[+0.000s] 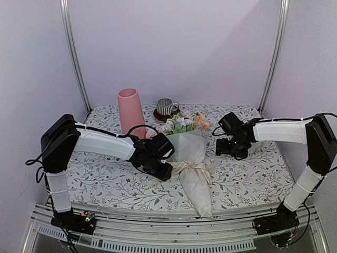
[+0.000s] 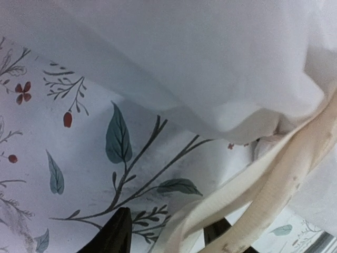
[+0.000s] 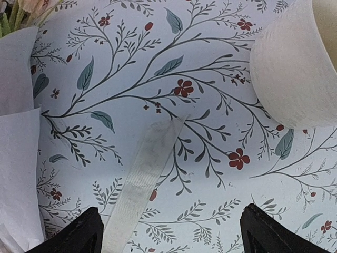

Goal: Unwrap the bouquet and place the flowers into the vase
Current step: Pick up the ribbon from the tied bouquet.

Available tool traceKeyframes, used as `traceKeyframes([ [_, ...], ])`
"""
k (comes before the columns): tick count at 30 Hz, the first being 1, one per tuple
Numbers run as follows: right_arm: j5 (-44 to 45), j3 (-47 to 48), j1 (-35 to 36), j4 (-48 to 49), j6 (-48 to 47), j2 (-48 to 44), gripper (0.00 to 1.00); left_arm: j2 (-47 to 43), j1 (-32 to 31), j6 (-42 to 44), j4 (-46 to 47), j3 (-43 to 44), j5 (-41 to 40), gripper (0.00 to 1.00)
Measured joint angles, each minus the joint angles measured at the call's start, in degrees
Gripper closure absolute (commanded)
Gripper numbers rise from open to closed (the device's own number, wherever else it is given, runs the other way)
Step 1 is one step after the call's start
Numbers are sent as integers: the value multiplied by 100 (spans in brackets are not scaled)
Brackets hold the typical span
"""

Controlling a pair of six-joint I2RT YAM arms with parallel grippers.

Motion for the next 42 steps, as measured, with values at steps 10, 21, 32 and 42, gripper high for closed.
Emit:
traceKeyframes([
  [10, -2, -2, 0, 2, 2, 0, 8, 420, -321, 120, -330, 625, -437, 47],
  [21, -2, -42, 0, 2, 22, 0, 8, 557, -365, 96, -474, 774, -820, 72],
  [32, -48, -55, 0, 13, 55, 2, 8, 588, -365, 20, -413, 778, -911, 100],
  [42, -208, -59, 120, 83, 131, 205, 8, 380, -577, -15, -271, 525, -1143, 100],
])
